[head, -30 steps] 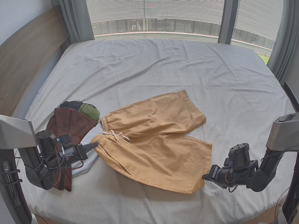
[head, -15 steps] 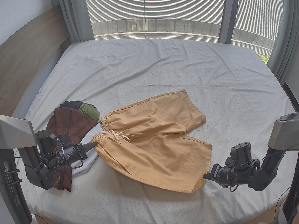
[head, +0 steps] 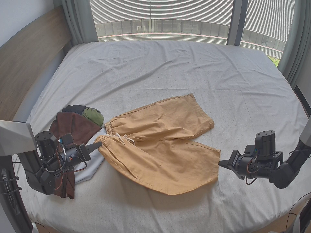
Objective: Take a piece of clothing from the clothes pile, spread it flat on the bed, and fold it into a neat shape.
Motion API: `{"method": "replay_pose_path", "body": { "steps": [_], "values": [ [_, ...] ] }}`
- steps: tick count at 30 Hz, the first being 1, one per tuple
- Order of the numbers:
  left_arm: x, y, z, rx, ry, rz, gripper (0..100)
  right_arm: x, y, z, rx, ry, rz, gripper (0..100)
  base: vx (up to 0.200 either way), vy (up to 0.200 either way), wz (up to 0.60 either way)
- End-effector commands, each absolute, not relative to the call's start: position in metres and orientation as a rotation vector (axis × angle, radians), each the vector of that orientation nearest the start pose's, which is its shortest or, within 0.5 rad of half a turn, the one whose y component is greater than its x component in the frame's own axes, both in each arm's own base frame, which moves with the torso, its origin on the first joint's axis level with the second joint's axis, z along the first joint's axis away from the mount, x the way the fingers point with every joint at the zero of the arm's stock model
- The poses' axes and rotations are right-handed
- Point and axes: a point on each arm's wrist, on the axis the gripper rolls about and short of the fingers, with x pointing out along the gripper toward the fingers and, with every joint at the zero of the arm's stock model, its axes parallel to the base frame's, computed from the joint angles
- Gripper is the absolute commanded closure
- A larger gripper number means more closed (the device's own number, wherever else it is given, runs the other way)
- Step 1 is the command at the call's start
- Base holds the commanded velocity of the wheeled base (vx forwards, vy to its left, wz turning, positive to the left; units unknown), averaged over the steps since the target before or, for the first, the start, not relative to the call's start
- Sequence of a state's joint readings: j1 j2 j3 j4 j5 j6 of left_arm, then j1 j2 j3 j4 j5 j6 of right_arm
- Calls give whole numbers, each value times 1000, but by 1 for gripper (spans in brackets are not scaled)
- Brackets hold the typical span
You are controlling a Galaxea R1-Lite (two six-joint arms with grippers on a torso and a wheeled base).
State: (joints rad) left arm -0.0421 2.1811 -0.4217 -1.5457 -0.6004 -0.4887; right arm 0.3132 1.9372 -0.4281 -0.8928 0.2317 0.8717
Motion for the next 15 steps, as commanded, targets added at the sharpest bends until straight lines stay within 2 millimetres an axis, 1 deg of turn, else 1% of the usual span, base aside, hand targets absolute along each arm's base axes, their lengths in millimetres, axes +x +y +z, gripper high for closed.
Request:
{"method": "replay_pose_path", "body": {
  "steps": [1, 6, 11, 12, 14, 15],
  "values": [
    [310, -27, 49, -537, 331, -585, 100, 265, 86, 71, 808, 730, 244, 100, 0, 0, 0],
    [312, -29, 50, -544, 324, -572, 100, 267, 84, 76, 811, 710, 247, 100, 0, 0, 0],
    [311, -29, 49, -544, 327, -572, 100, 264, 85, 68, 791, 742, 241, 100, 0, 0, 0],
    [311, -30, 48, -544, 332, -573, 100, 262, 85, 60, 761, 773, 234, 100, 0, 0, 0],
    [311, -30, 47, -542, 335, -573, 100, 260, 85, 35, 678, 857, 219, 100, 0, 0, 0],
    [311, -30, 47, -540, 335, -574, 100, 258, 88, 18, 628, 906, 211, 100, 0, 0, 0]
  ]
}}
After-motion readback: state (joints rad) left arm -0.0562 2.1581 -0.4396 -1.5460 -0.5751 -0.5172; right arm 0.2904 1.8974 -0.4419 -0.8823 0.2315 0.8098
